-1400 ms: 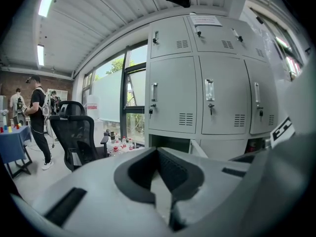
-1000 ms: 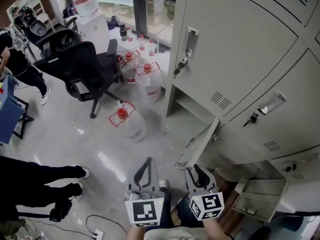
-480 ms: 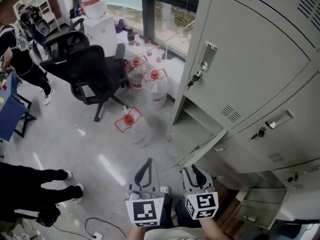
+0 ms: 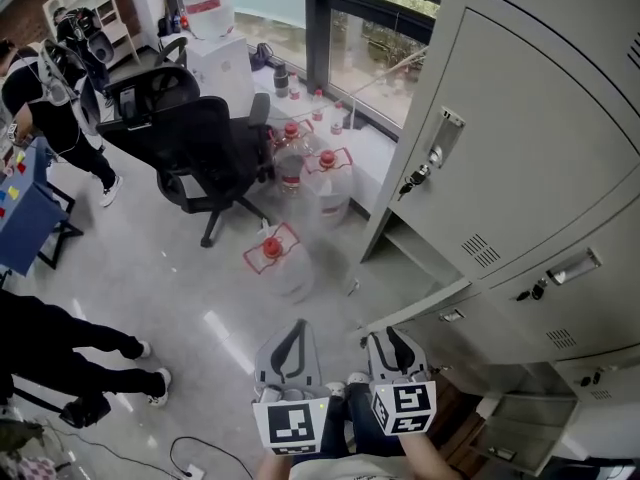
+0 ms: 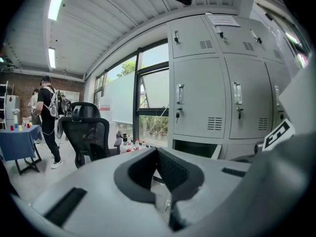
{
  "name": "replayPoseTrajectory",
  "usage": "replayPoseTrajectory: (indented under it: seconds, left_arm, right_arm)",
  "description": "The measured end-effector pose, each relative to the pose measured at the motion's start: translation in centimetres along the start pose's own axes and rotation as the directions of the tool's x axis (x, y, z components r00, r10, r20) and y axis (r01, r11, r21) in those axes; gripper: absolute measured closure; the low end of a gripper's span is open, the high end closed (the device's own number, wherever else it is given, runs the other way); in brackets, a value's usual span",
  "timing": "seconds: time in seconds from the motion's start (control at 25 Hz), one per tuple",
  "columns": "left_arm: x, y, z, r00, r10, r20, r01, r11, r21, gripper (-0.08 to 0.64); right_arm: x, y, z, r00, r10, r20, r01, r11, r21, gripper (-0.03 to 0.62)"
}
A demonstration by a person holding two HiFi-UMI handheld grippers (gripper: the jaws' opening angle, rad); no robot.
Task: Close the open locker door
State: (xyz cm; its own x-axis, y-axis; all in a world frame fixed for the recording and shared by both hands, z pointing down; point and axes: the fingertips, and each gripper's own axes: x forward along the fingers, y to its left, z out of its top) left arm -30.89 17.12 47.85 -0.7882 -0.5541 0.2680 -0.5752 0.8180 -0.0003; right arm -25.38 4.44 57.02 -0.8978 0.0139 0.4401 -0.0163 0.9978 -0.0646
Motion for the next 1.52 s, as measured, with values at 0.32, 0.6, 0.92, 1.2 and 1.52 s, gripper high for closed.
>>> replayPoseTrajectory:
  seconds: [0.32, 0.6, 0.92, 1.2, 1.52]
  left_arm:
    - [1.8, 0.7, 0.7, 0.999, 0.037, -0.007, -0.037, 0.999, -0.009, 0.56]
    - [4.1, 0.7, 0.9, 0.997, 0.07, -0.014, -0.07, 0.997, 0.013, 0.56]
    - [6.6, 0.9, 1.6, 0.991, 0.133, -0.022, -0.134, 0.991, -0.014, 0.56]
    - [8.3, 0.6, 1.6, 0.983, 0.179, -0.029, -0.18, 0.983, -0.041, 0.56]
    - [10.6, 0.4, 2.3, 0.989, 0.15, -0.022, -0.15, 0.988, -0.031, 0.56]
  right_arm:
    - [2.2, -0.4, 1.5, 0.999, 0.036, 0.007, -0.036, 0.999, -0.017, 0.453]
    - [4.6, -1.8, 3.3, 0.998, 0.062, -0.001, -0.062, 0.997, -0.053, 0.453]
    - [7.4, -2.9, 4.6, 0.996, 0.091, 0.008, -0.089, 0.992, -0.09, 0.454]
    - [9.7, -3.9, 6.0, 0.995, 0.099, 0.024, -0.096, 0.99, -0.102, 0.454]
    - [11.4, -5.2, 6.7, 0.997, 0.07, 0.035, -0.067, 0.994, -0.089, 0.454]
